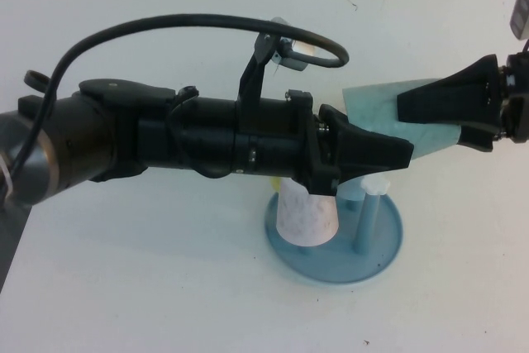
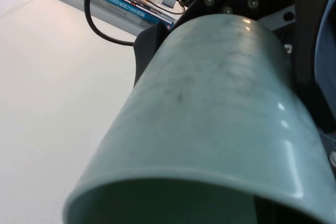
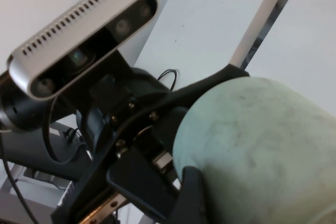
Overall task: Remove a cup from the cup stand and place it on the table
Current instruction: Hand over the cup
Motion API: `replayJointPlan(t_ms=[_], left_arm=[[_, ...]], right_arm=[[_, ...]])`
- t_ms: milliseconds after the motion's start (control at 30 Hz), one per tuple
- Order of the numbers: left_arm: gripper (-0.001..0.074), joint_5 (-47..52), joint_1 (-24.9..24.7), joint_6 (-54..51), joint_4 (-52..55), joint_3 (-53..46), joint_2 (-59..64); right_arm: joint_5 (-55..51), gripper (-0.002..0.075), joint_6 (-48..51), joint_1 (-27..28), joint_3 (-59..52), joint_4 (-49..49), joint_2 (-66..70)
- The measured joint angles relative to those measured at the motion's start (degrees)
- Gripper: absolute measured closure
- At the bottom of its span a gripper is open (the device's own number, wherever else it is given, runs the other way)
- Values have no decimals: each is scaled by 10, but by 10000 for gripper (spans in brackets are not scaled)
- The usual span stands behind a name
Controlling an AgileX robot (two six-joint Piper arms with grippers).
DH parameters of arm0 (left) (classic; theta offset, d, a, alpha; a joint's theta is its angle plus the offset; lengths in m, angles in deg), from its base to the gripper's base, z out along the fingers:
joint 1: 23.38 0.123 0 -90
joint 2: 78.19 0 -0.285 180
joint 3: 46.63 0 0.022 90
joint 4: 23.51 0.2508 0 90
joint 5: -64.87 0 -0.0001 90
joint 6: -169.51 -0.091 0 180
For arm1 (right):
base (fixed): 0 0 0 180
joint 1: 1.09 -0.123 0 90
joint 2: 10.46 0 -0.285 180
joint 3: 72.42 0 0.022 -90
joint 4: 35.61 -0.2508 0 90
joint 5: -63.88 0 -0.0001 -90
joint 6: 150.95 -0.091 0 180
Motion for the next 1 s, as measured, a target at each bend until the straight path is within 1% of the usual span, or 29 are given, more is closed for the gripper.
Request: replayJointPlan(t_ms=[233,367,467,533,733,867,1000], left_arm=[[680,-11,0,-7,-8,2,0],[680,-14,0,-11,-14,3,0],[683,-12,0,-12,-16,3,0],[699,-3,0,-6,-16,3,0],[708,24,-5,1,-2,3,0],[709,28,6,25,23,3,-7],[709,25,32,83,113,3,-38]], right_arm=[[4,127,86,0,0,-36,0],[6,129,109,0,0,-45,0],[10,95,116,0,-1,-48,0],[13,71,127,0,-1,-53,0],[22,55,136,0,-1,-117,0],[22,55,128,21,-1,-116,0],[22,55,112,66,-1,-81,-2]])
